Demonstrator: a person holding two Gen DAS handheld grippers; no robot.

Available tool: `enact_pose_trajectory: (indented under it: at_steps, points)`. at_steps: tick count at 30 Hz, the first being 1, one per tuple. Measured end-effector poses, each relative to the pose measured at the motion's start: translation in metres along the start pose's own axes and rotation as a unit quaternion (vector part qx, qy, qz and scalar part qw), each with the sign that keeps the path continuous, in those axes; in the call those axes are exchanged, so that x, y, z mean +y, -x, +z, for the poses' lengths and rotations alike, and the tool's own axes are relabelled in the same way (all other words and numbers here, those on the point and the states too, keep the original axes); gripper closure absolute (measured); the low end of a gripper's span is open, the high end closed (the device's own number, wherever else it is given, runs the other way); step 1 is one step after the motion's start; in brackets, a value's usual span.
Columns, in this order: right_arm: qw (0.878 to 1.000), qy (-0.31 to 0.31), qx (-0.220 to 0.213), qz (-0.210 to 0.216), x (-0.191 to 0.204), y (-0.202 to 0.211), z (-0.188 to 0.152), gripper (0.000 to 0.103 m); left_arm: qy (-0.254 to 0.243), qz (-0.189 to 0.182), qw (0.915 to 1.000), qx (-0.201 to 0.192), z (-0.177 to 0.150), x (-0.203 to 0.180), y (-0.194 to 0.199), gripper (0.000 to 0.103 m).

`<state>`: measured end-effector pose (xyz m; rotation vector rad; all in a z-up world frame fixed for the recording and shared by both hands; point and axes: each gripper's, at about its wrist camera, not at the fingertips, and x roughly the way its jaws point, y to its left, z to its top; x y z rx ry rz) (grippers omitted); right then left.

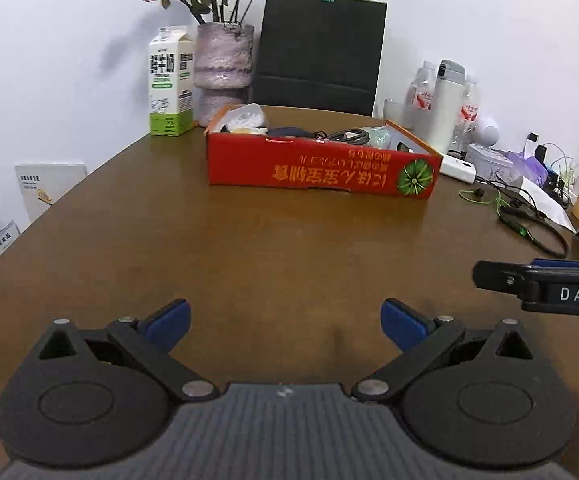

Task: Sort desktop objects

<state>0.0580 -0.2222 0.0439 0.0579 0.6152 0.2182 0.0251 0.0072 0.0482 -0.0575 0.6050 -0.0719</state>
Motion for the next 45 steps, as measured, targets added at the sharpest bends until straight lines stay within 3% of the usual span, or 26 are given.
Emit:
enact_pose_trajectory:
  at_steps: [7,10,22,29,35,45]
  points:
    - [1.000,0.010,0.016,-0.008,0.007,0.022,-0.043,0.011,-0.020,-0.009,0.9996,-0.017,-0.021,-0.003,0.019,0.000]
    - [1.000,0.019,0.019,-0.016,0.008,0.022,-0.049,0.005,-0.020,-0.004,0.9997,-0.015,-0.025,-0.002,0.017,0.000]
    - [0.999,0.011,0.042,-0.013,0.023,-0.006,-0.043,0.004,-0.036,0.017,0.9990,0.019,-0.017,0.007,-0.020,0.000]
    - [0.998,0.007,0.048,-0.033,0.028,-0.031,-0.035,0.000,-0.049,0.022,0.9973,0.050,-0.011,0.007,-0.051,0.000]
    - [0.997,0.018,0.047,-0.056,0.035,-0.055,-0.023,0.000,-0.033,0.040,0.9974,0.049,0.002,0.009,-0.069,0.000]
    - [0.997,0.020,0.047,-0.053,0.035,-0.066,-0.016,0.000,-0.036,0.023,0.9978,0.051,0.009,0.018,-0.081,0.000]
